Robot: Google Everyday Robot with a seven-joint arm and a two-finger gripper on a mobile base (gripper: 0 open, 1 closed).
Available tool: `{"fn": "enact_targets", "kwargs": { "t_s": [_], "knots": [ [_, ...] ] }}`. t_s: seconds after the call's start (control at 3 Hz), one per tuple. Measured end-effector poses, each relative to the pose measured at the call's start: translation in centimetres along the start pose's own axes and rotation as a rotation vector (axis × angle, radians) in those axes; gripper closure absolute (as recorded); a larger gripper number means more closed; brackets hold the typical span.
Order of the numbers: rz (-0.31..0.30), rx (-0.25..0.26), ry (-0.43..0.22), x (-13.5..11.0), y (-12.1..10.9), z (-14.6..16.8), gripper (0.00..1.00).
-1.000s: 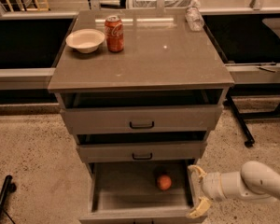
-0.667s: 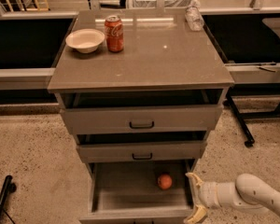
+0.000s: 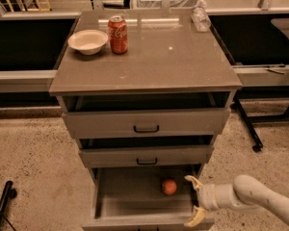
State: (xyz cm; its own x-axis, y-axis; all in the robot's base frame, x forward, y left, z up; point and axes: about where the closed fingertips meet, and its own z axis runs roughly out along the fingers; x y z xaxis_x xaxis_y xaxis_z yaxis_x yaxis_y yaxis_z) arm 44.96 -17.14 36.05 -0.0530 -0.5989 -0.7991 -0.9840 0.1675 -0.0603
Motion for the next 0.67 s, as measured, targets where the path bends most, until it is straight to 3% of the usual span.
{"fn": "enact_targets", "kwargs": {
  "t_s": [0.33, 0.67],
  "knots": [
    [-0.080, -0.014, 0.073, 4.4, -4.0, 7.0, 0.00],
    [-0.110, -0.016, 0.111, 7.2, -6.1, 11.3, 0.00]
  ]
}}
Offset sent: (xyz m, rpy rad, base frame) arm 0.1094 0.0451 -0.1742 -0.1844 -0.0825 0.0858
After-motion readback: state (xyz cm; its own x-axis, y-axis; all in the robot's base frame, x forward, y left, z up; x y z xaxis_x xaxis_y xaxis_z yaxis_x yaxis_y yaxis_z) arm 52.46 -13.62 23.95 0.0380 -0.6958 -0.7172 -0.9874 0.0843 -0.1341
